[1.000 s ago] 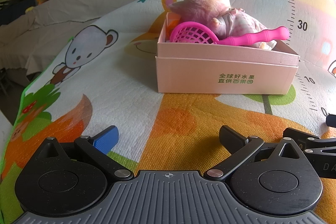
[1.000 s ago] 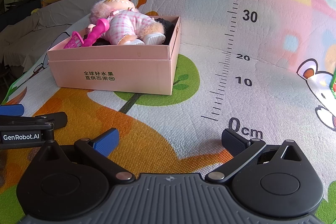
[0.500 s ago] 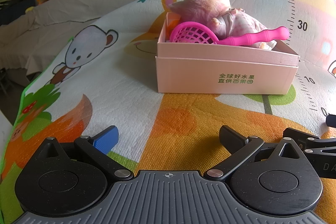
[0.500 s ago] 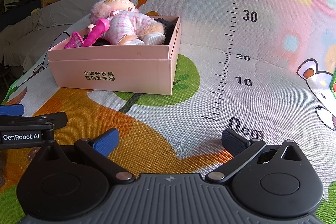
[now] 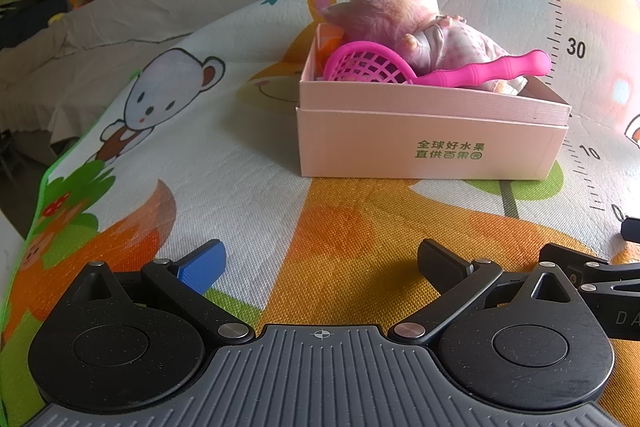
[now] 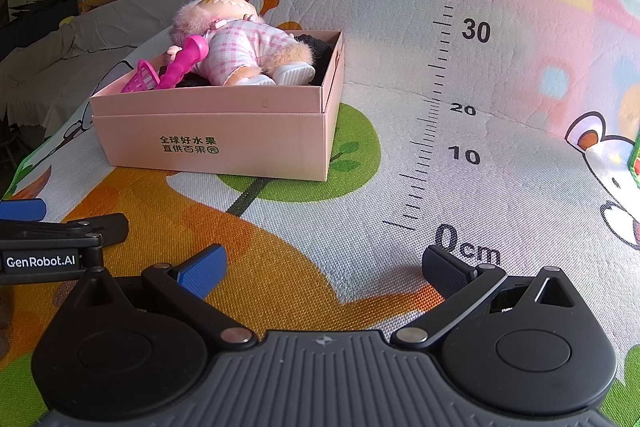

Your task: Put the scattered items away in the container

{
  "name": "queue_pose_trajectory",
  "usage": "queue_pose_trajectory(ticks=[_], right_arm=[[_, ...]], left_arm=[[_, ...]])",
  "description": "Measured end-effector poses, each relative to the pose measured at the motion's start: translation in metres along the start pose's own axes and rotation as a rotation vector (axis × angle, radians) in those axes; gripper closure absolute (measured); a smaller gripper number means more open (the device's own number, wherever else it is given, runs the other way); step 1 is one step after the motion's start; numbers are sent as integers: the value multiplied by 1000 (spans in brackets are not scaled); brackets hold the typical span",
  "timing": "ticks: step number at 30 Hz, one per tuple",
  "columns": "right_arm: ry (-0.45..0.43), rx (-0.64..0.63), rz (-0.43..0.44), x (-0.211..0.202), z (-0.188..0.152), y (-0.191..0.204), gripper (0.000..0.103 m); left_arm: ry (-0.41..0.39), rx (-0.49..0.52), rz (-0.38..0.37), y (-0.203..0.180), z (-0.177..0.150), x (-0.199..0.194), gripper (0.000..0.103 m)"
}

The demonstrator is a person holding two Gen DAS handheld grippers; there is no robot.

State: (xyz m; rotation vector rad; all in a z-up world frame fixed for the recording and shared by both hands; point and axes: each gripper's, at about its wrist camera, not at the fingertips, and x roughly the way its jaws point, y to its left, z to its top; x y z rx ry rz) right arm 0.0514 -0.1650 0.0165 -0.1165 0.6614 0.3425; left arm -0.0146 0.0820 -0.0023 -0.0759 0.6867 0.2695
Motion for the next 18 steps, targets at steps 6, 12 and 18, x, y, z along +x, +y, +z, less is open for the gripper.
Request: queue_pose_trajectory(ticks=[6,12,18], right_arm=[[0,0,0,0,0,0,0],[0,0,0,0,0,0,0],[0,0,0,0,0,0,0]], left_arm=[[0,1,1,0,0,0,0],[0,0,-5,1,0,0,0],[13,24,-35,3,4,3,0]])
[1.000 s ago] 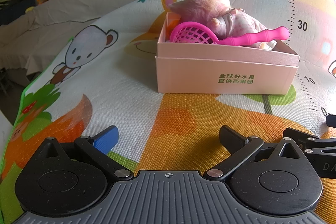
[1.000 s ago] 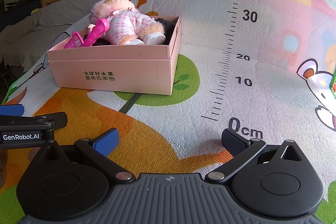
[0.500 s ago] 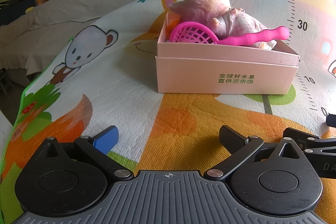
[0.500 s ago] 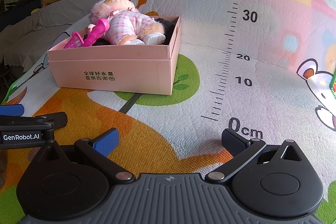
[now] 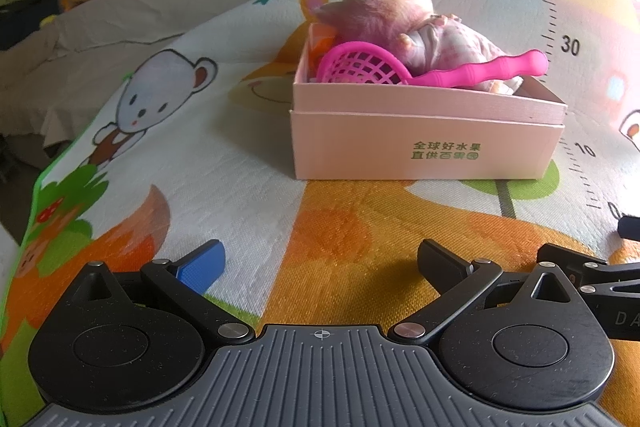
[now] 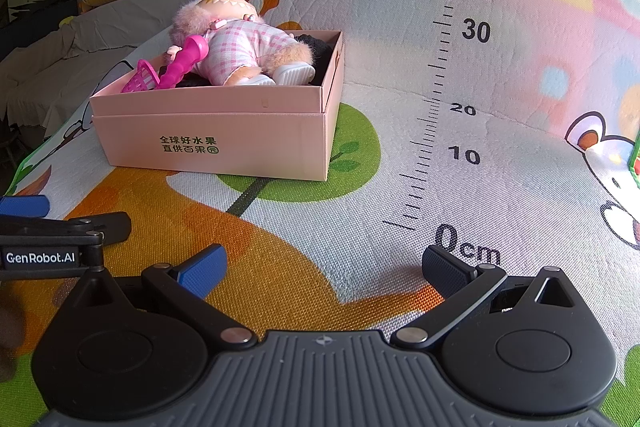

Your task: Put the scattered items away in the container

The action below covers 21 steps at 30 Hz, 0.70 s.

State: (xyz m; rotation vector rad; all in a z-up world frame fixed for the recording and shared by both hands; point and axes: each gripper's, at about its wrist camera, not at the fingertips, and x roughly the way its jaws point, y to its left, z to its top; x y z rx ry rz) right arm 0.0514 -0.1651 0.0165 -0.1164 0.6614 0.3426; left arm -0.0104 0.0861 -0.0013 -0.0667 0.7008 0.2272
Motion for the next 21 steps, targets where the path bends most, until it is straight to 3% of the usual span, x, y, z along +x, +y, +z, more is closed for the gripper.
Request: queue_pose_trajectory(ticks=[9,21], right_arm=[[0,0,0,0,0,0,0],[0,-1,-1,0,0,0,0]], left_arm=[[41,9,-37,3,2,-1,0],[16,-12,-41,4,-1,-4,0]])
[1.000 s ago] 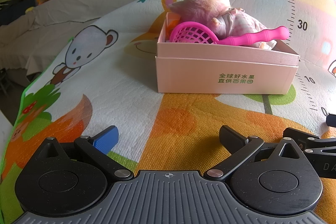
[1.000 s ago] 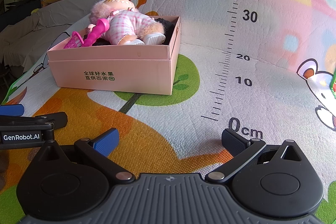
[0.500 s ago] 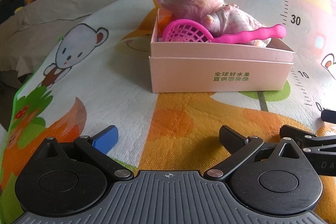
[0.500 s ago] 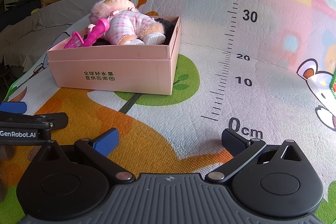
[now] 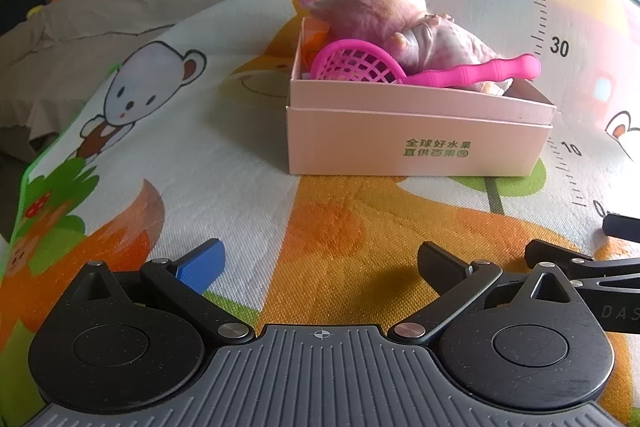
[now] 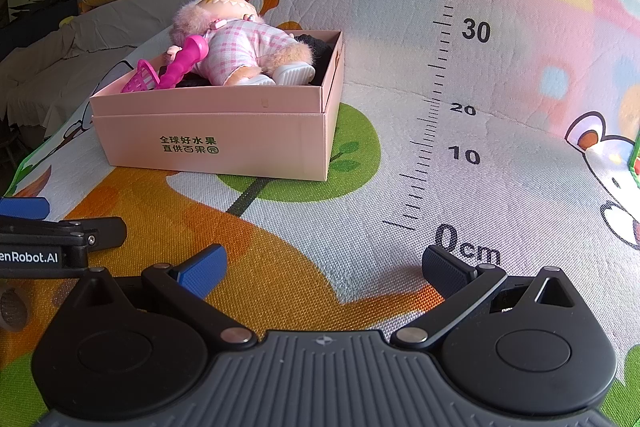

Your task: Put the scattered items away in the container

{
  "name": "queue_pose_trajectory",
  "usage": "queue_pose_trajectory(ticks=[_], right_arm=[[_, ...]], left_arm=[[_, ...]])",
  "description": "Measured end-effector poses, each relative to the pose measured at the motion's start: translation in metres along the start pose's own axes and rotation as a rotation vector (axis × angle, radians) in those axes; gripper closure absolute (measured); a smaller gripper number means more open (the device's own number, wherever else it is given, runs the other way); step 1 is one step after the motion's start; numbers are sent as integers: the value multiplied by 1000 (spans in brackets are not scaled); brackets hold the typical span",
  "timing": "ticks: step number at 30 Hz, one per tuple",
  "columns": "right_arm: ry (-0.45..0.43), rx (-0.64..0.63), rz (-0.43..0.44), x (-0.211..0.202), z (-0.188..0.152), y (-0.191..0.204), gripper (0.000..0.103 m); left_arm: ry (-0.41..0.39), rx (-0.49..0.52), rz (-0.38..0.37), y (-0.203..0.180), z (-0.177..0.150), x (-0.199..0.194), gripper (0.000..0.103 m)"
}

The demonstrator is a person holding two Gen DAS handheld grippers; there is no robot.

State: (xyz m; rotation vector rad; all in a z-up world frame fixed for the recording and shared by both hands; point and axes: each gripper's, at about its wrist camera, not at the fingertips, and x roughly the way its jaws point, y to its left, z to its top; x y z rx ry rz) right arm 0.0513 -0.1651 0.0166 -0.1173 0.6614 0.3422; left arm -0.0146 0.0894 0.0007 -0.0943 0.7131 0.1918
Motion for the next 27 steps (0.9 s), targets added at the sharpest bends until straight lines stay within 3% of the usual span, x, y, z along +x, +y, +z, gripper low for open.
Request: queue_pose_trajectory(ticks=[27], right_arm=[[0,0,0,0,0,0,0]], left_arm=[[-8,-10,-9,2,0,-1,0]])
